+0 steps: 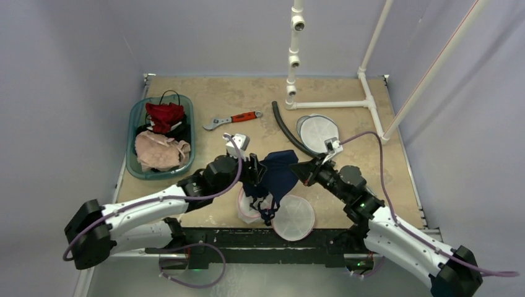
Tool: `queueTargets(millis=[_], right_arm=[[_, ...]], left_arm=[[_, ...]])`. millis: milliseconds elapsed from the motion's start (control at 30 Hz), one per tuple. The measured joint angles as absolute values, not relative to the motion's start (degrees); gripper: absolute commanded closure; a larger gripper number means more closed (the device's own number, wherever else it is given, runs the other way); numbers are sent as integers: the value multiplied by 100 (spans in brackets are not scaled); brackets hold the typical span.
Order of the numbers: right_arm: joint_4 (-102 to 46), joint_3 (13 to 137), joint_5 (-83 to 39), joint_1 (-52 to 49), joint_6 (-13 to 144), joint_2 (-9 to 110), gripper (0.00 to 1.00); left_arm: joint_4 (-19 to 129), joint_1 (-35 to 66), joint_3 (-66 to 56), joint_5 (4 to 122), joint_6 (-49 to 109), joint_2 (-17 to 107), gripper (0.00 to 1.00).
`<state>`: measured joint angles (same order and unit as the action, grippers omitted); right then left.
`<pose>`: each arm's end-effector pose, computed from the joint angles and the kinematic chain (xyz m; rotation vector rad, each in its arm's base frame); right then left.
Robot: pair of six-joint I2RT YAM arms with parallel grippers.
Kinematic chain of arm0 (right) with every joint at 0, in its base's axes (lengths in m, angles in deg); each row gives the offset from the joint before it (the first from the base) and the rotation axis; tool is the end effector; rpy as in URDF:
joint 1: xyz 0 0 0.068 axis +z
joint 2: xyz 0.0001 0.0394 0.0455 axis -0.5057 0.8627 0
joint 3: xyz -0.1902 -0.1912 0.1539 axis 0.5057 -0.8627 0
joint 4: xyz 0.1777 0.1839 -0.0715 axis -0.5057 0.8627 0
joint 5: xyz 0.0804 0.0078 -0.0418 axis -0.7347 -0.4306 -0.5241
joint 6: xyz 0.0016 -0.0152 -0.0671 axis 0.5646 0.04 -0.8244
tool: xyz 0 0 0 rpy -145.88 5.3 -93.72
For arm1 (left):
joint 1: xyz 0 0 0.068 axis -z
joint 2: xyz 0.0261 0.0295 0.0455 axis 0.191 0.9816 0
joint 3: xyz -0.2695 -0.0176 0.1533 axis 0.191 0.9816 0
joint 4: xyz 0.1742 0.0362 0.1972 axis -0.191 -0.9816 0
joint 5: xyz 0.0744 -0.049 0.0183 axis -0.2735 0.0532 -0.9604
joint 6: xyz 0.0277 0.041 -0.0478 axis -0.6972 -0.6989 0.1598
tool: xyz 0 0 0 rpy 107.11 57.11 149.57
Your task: Unzip the laundry bag and remove the bra
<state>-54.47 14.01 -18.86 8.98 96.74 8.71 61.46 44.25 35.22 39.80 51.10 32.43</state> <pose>0.1263 0.1091 0.2598 -0.0790 1.6586 1.1145 0.1514 -0.1927 0.2576 0.2166 2.0118 -0.7443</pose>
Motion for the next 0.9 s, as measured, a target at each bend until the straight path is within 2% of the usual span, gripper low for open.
queueTargets(millis=[67, 400, 500, 667, 833, 900], right_arm=[[-5058, 1692, -1907, 898, 9410, 709, 100], [-4101, 2405, -2399, 898, 8461, 291, 100], [-4334, 2309, -2996, 898, 8393, 18, 100], [-5016, 2086, -4207, 898, 8465, -377, 100], [-5582, 1983, -5011, 898, 8631, -533, 100], [-5698, 1983, -5195, 898, 8673, -517, 100]], left_arm=[[5862, 4425, 3299, 3985, 5106, 2909, 30], [4638, 4425, 2106, 4291, 4586, 1626, 27], [4616, 4425, 1835, 5023, 4105, 1451, 27], [4611, 4425, 1356, 6916, 3484, 1671, 24], [4299, 4430, 936, 7991, 3110, 2181, 11], [4198, 4430, 895, 8164, 3071, 2308, 9]])
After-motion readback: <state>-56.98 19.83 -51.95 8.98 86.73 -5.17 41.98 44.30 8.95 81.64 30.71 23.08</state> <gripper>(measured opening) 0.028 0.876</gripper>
